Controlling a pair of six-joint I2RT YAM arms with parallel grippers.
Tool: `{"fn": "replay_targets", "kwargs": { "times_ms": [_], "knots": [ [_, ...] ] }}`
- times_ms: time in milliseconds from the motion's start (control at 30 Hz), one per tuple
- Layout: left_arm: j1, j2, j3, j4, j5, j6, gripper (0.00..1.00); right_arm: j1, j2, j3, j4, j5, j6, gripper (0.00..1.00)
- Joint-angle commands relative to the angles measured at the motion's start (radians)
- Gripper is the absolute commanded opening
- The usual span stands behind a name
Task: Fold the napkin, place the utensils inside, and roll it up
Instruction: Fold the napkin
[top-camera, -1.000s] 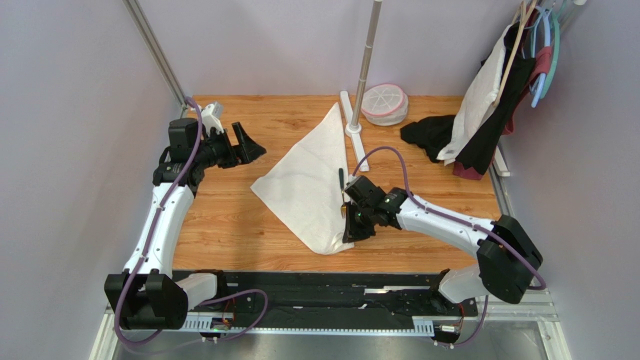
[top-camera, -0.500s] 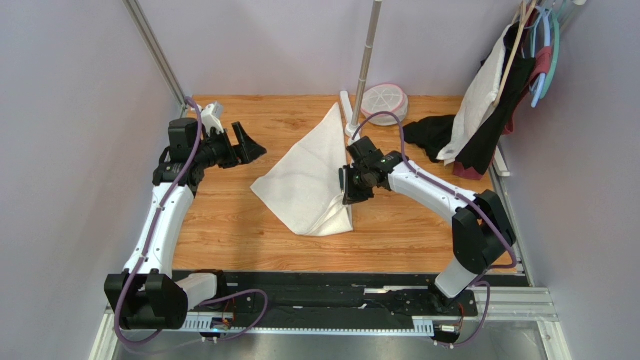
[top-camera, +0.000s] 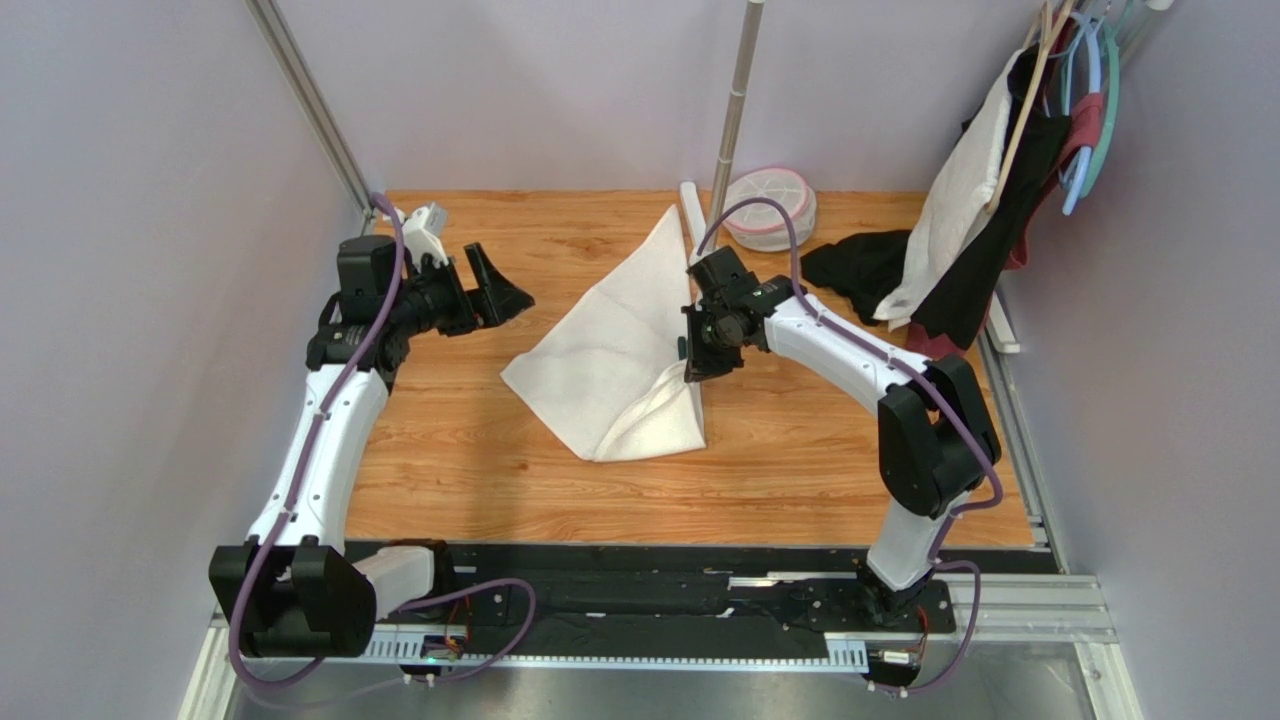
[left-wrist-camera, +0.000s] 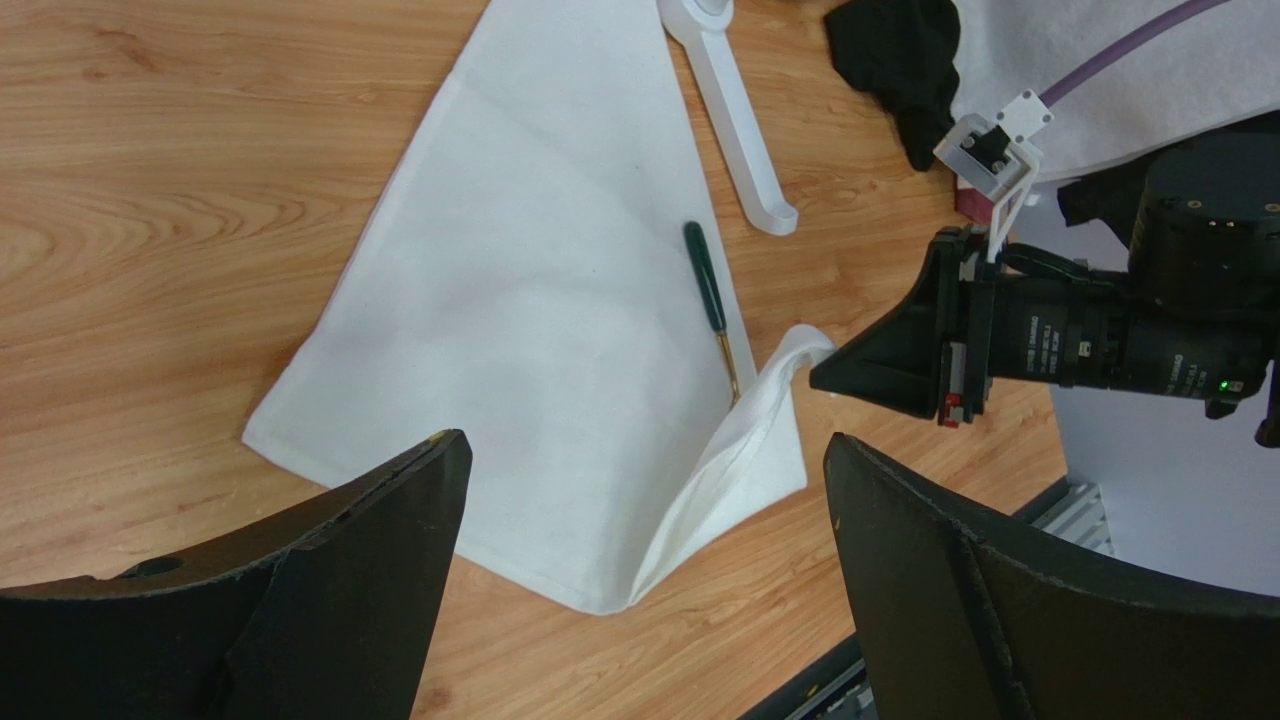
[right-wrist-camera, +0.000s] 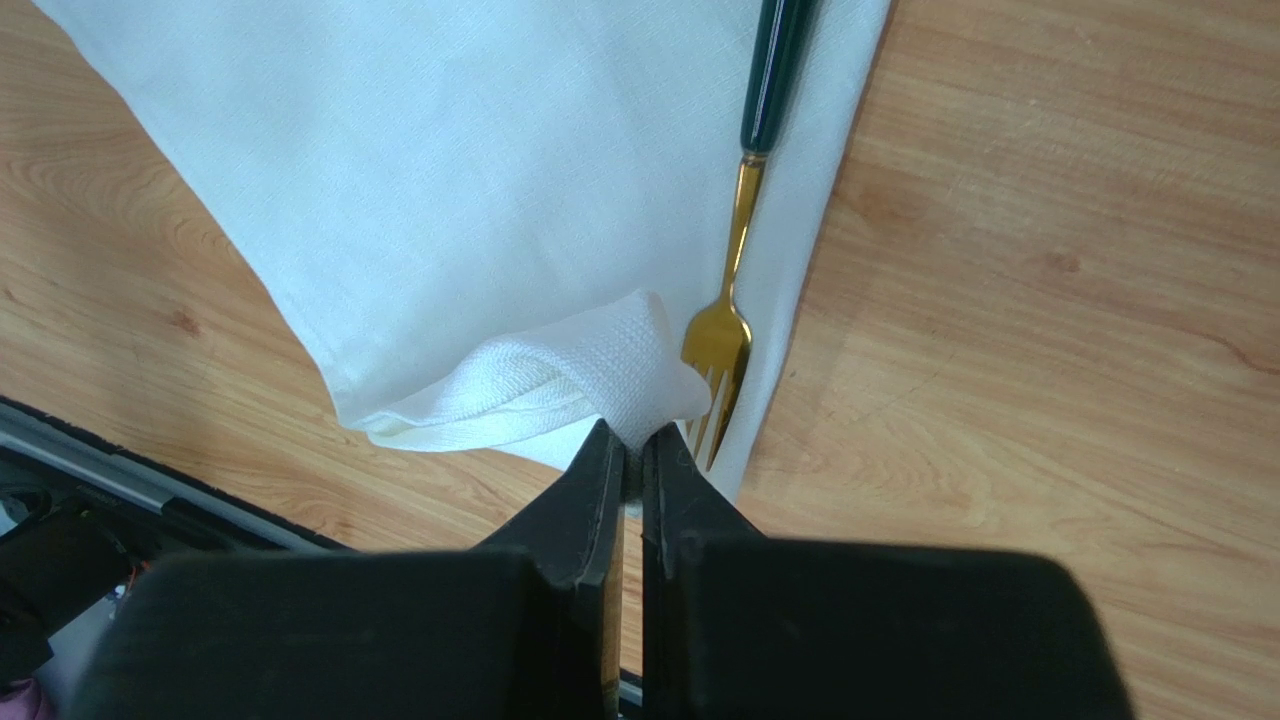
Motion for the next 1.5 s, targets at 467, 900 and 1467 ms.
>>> {"fn": "replay_targets", "kwargs": {
  "times_ms": [467, 900, 1467],
  "knots": [
    [0.007, 0.011, -0.008, 0.032, 0.020, -0.008, 0.97, -0.072, 0.158, 0.180, 0.004, 0.007, -0.076, 0.00],
    [0.006, 0.016, -0.006, 0.030, 0.021, -0.008, 0.97, -0.096, 0.236, 0.243, 0.016, -0.005, -0.080, 0.00],
    [0.006, 0.024, -0.008, 0.033, 0.024, -0.010, 0.97, -0.127, 0.339, 0.335, 0.007, -0.028, -0.093, 0.00]
  ]
}}
